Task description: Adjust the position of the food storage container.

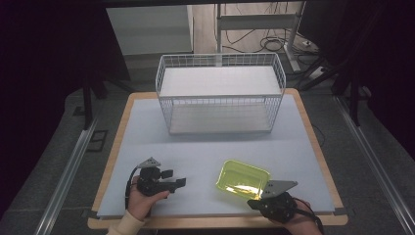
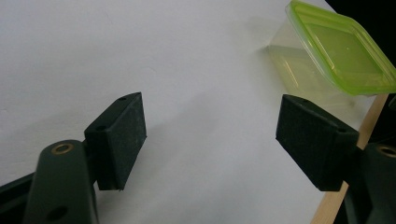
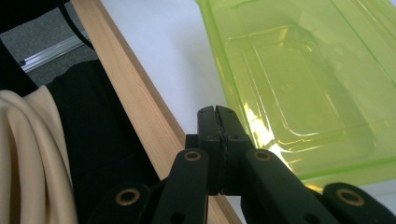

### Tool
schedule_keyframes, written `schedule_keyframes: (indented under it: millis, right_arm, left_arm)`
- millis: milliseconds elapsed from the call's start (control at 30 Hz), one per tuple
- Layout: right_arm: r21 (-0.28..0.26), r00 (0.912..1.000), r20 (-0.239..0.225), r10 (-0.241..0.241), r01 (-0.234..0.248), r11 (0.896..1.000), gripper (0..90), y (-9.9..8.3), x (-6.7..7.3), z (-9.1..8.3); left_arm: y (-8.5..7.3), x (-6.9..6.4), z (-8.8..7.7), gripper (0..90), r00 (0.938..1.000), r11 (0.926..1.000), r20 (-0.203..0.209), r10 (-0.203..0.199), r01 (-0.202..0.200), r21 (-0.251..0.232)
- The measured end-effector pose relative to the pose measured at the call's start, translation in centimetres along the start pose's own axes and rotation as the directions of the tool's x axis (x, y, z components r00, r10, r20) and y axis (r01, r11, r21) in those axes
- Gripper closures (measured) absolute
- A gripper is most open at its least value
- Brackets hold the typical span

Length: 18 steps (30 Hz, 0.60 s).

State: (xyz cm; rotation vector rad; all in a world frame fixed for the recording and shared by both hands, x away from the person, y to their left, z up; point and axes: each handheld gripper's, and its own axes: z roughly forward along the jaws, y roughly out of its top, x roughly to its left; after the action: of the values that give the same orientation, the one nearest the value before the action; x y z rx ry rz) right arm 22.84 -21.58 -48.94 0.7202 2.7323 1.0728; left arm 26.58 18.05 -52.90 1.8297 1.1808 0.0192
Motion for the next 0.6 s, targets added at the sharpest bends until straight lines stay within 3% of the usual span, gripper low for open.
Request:
schedule_keyframes:
  millis: [200, 233, 400, 600]
  right_arm:
    - [0.002, 0.9993, 0.036, 0.003, -0.003, 1.0, 89.6, -0.2, -0.8, -0.4]
    - [0.001, 0.9978, 0.064, 0.019, -0.019, 1.0, 89.6, -0.4, -1.3, -0.6]
    - [-0.012, 0.9943, 0.093, 0.051, -0.051, 0.999, 89.6, -0.7, -2.3, -0.8]
    - [-0.016, 0.9923, 0.105, 0.065, -0.064, 0.998, 89.6, -0.9, -2.8, -0.7]
  left_arm:
    - [0.0, 0.0, 0.1, 23.7, 1.0, 1.0, 0.001, -0.004, 0.004, 0.005]
    - [0.0, 0.0, 0.1, 23.7, 1.0, 1.0, 0.003, -0.004, 0.004, 0.007]
    - [0.0, 0.0, 0.2, 23.7, 1.0, 1.0, 0.003, -0.004, 0.004, 0.007]
    - [0.0, 0.0, 0.1, 23.7, 1.0, 1.0, 0.002, -0.004, 0.004, 0.005]
